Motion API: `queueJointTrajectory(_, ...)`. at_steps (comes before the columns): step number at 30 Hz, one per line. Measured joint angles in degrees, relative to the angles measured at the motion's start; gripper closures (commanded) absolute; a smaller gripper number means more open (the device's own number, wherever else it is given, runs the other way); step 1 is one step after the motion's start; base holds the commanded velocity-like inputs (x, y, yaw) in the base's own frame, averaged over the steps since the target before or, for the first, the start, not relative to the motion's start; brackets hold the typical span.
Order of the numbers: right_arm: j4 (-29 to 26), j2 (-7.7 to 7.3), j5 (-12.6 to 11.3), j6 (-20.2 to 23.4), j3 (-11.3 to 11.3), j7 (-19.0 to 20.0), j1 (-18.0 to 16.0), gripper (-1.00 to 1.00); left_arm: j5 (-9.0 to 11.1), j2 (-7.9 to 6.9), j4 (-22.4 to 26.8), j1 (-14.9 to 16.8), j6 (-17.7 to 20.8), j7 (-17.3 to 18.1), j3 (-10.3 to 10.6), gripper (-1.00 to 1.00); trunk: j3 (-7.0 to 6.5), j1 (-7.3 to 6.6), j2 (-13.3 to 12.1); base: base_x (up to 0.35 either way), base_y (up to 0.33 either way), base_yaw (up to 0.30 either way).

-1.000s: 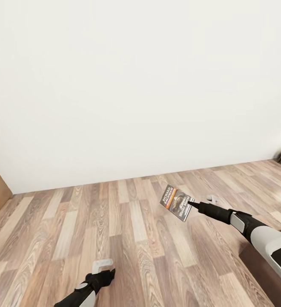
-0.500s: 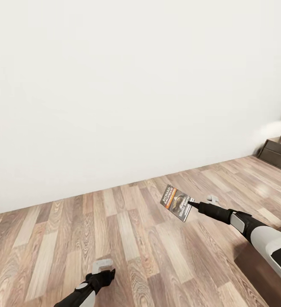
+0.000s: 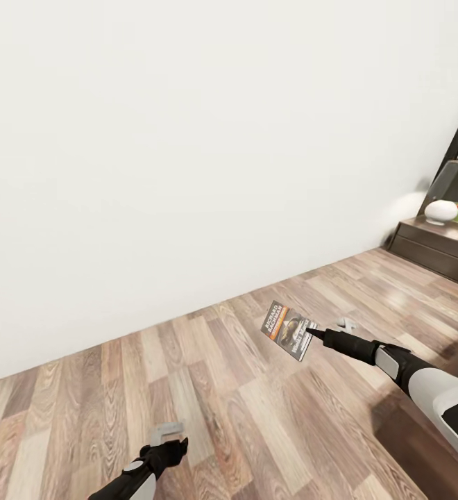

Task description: In the bedroom, move the book from the bed onto either nightstand, and place the two sandals side by side next to the bed.

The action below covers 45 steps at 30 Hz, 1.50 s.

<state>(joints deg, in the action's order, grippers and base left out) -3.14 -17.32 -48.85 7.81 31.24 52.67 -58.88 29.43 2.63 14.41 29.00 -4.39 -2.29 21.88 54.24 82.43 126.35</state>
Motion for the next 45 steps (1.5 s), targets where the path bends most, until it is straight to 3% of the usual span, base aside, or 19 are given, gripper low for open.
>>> queueJointTrajectory(45, 0.0, 0.0, 0.0, 0.0, 0.0, -0.02, 0.0, 1.0, -0.02, 0.01, 0.0, -0.08, 0.0, 0.0, 0.0, -1.0, 0.0, 0.0, 0.0, 0.332, 0.124, -0.275)
